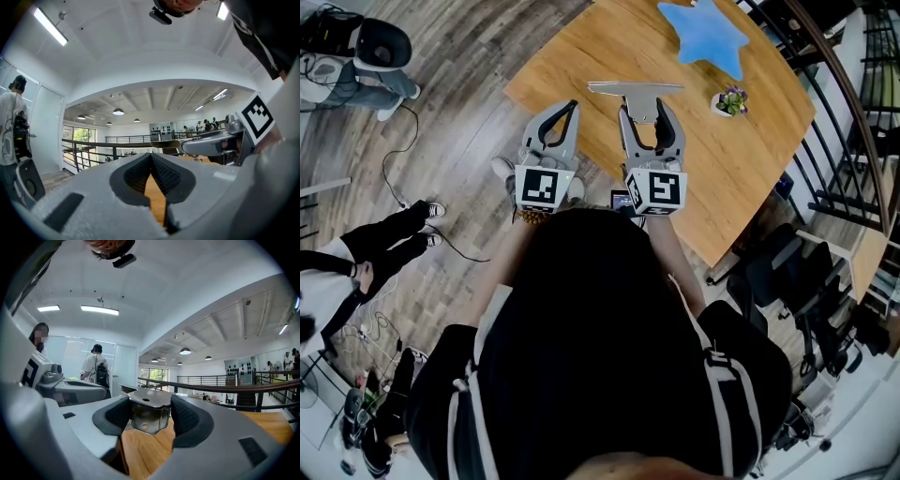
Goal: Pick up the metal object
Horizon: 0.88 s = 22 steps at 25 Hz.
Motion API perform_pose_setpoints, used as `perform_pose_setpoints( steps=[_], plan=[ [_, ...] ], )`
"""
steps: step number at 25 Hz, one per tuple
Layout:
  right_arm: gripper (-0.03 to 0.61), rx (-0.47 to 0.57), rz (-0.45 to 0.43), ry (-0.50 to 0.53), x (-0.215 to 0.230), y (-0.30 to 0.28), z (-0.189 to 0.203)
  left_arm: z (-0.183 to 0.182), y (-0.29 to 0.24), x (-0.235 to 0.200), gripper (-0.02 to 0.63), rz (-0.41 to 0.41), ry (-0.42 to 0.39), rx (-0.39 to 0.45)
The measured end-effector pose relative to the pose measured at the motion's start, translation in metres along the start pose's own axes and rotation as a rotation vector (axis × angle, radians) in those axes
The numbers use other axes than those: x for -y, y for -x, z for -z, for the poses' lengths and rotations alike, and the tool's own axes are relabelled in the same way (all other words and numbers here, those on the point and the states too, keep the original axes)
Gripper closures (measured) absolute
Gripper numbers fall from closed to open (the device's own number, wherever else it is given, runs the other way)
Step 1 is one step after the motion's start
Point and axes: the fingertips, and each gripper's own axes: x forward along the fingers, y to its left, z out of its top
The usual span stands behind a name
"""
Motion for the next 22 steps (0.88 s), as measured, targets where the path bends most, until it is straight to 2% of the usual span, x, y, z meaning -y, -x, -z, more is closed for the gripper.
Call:
perform_pose_setpoints(
  steps=[22],
  plan=[
    [0.318,-0.013,0.022,-0.002,0.0103,-0.0057,0.004,0.0042,-0.0063,0.0003,0.603,0.01,0.003,-0.014]
  ],
)
